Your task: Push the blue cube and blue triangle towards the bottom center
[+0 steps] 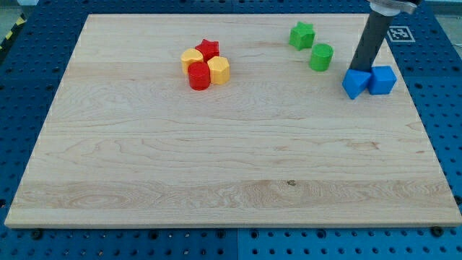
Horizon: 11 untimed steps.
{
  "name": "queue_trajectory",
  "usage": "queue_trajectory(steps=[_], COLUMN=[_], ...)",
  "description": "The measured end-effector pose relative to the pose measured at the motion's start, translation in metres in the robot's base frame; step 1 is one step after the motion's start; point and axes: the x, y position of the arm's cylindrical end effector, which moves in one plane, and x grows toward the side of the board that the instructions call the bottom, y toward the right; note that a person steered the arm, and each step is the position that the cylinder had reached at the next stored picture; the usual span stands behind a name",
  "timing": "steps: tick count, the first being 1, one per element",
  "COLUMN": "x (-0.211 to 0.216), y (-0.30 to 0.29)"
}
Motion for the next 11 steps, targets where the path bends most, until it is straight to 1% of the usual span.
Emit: queue_trajectory(steps=[2, 3, 4, 5, 6, 7, 8, 10, 11], x=[0.005, -0.021, -0.065, -0.061, -0.034, -0.013, 0.002, 0.004, 0.006], y=[-0.013, -0.022, -0.009, 0.021, 0.069, 0.082, 0.07, 0.028, 0.016])
